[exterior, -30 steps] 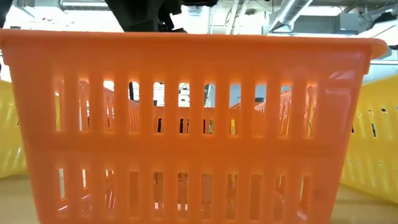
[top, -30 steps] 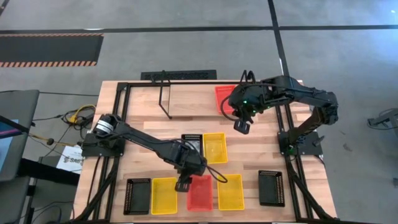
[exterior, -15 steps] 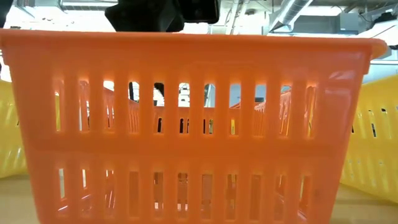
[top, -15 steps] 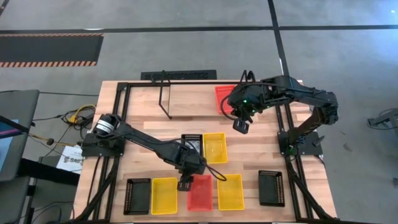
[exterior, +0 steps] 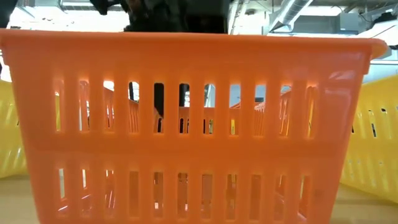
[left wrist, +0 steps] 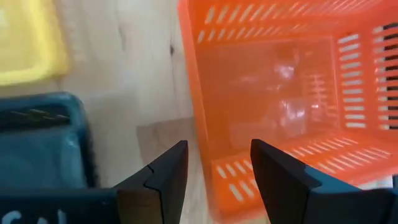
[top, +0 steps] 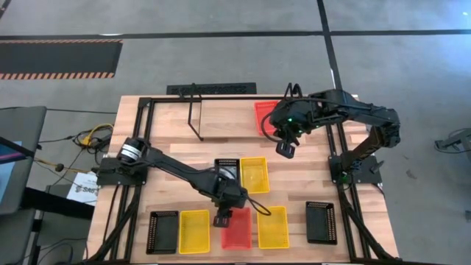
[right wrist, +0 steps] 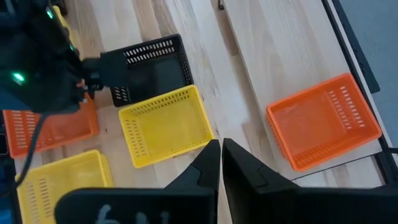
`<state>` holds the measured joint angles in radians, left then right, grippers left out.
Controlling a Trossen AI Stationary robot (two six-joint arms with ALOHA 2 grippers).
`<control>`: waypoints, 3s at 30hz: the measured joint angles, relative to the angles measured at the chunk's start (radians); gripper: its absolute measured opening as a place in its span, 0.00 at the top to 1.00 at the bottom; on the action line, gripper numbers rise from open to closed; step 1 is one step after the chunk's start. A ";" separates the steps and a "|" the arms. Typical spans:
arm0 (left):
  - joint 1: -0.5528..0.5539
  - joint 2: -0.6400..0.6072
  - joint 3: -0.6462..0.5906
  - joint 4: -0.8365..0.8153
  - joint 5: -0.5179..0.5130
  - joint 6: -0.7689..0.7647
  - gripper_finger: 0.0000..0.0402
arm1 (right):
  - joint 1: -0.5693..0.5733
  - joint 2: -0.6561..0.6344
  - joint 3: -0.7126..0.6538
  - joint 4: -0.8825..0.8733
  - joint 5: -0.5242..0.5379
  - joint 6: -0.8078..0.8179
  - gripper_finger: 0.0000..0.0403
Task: Stack baskets on shelf by color
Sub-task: Stack the orange bin on top of the other stacked orange bins on the shelf
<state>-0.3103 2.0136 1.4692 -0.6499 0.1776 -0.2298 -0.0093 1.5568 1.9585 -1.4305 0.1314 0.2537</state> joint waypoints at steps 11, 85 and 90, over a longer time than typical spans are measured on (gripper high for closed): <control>0.011 0.047 0.006 -0.001 0.002 -0.069 0.74 | 0.000 0.000 0.000 0.000 -0.002 0.000 0.90; 0.413 -0.174 0.665 -0.784 -0.818 0.019 1.00 | -0.099 -0.366 -0.408 0.063 0.454 0.028 0.96; 0.440 -0.174 0.665 -0.784 -0.775 0.080 1.00 | -0.135 -0.270 -0.429 0.215 0.454 -0.095 0.93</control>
<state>0.1293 1.8393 2.1338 -1.4339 -0.5975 -0.1496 -0.1444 1.2864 1.5291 -1.2153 0.5850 0.1589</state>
